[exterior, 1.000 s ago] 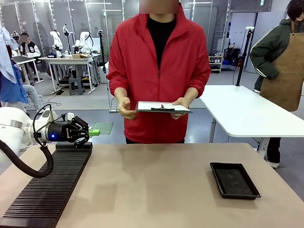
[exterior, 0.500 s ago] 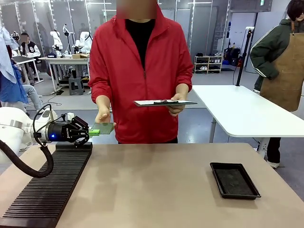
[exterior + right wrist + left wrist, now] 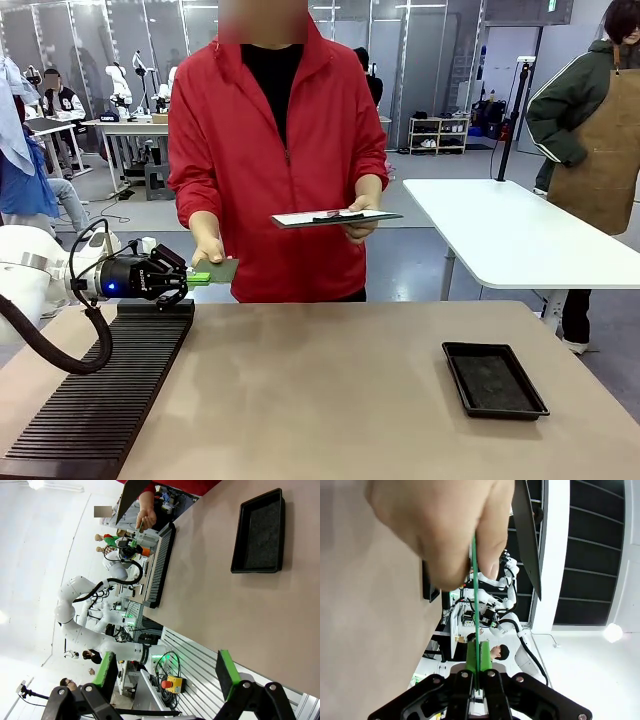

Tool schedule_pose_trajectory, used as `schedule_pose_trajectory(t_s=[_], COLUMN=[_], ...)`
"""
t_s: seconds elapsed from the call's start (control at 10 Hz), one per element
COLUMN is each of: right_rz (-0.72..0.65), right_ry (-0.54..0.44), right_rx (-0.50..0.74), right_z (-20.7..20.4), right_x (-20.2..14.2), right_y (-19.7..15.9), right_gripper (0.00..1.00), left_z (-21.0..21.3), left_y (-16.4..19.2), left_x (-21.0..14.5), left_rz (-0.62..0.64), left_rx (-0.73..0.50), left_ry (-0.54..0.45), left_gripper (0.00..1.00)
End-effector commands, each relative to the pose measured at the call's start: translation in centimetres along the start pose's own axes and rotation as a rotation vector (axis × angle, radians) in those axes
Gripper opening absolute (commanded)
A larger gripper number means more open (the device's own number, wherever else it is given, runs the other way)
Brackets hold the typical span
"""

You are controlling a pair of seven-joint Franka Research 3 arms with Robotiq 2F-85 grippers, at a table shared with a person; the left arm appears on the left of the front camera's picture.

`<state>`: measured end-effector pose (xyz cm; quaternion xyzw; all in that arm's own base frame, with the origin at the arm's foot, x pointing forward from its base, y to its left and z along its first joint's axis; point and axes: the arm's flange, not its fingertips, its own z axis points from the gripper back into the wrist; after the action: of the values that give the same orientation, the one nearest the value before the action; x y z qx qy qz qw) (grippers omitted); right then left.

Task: Inspect the PCB.
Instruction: Release the Blank PCB you were holding.

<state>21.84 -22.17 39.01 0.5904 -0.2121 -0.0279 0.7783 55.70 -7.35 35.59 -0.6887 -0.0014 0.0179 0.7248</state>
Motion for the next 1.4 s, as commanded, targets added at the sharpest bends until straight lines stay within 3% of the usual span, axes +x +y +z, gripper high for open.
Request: schedule_pose_trajectory(t_s=[0.0,0.6,0.7,0.8,0.9,1.0,1.1,1.2,1.3], right_rz=[0.016,0.016,0.016,0.016,0.016,0.016,0.016,0.016,0.016], right_ry=[-0.010,-0.010,-0.010,-0.010,-0.010,-0.010,-0.010,-0.010,-0.010], right_rx=[0.010,0.010,0.010,0.010,0.010,0.010,0.010,0.010,0.010], right_z=[0.08,0.08,0.08,0.08,0.08,0.08,0.08,0.08,0.08], right_x=[0.06,0.06,0.06,0.06,0.06,0.06,0.06,0.06,0.06], right_y=[0.03,0.03,0.03,0.03,0.03,0.03,0.03,0.03,0.03], right_gripper=[1.00,1.00,1.00,1.00,1.00,1.00,1.00,1.00,1.00], left_z=[-0.06,-0.06,-0.03,0.14,0.09,0.10,0.10,0.14,0.18], left_y=[-0.11,-0.11,0.00,-0.02,0.01,0.00,0.02,0.04,0.07], left_x=[-0.19,-0.19,-0.01,-0.02,-0.01,0.02,0.07,0.07,0.07], left_rz=[0.002,0.002,0.000,0.011,0.015,0.018,0.019,0.022,0.022], left_rx=[-0.004,-0.004,-0.001,-0.031,-0.023,-0.026,-0.024,-0.024,-0.024], left_ry=[0.007,0.007,0.001,0.016,0.016,0.014,0.012,0.014,0.012], left_gripper=[0.03,0.03,0.34,0.31,0.61,0.34,0.89,0.61,1.00])
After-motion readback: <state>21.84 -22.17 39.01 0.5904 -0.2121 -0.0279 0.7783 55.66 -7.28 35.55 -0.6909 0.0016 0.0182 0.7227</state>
